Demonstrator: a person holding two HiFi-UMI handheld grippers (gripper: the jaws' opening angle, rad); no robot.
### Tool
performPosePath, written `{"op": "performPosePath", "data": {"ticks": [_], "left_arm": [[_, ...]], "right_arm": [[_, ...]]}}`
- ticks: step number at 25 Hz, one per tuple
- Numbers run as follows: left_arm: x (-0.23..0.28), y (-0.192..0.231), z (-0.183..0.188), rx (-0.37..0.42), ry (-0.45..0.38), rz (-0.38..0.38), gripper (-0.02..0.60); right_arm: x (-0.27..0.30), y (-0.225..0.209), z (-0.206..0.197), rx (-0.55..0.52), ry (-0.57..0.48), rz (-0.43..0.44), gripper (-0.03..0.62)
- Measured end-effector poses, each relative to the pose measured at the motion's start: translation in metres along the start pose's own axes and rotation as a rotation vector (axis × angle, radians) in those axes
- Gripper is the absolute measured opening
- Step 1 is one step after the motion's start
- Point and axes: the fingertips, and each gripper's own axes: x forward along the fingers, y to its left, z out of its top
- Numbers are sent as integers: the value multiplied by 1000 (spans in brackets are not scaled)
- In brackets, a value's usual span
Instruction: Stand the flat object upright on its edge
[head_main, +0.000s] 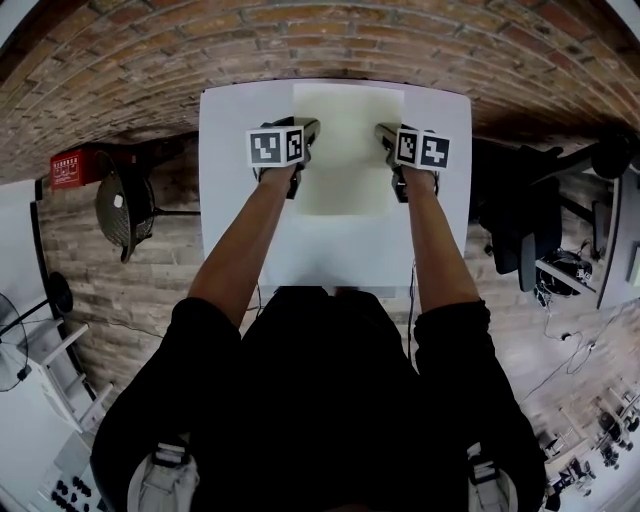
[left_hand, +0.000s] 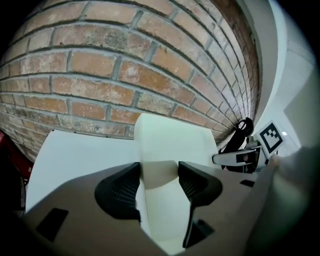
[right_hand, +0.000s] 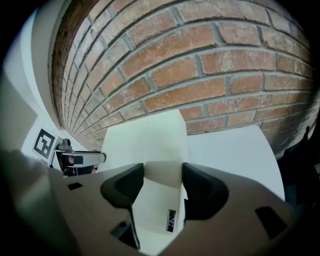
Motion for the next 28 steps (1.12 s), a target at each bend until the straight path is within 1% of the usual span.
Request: {"op": "performPosePath", "data": {"ticks": [6,14,20,23,28], "left_arm": [[-29,-17,0,36,-31,17,245],[-66,-42,8,78,-94,31,247],[-89,-58,16,113,-142,29,247],[-100,-68,21,139,-190,28,247],[-119,-82,32,212,-312,38,247]], "right_arm": [[-32,13,-2,-34,-53,-8,241],[-71,27,2,-62,-123,-8,247],[-98,36,10,-120,-179,-13,249],[-112,40,15,-144,-215,-9,249],[-128,46,23,-188,-297,20,249]]}}
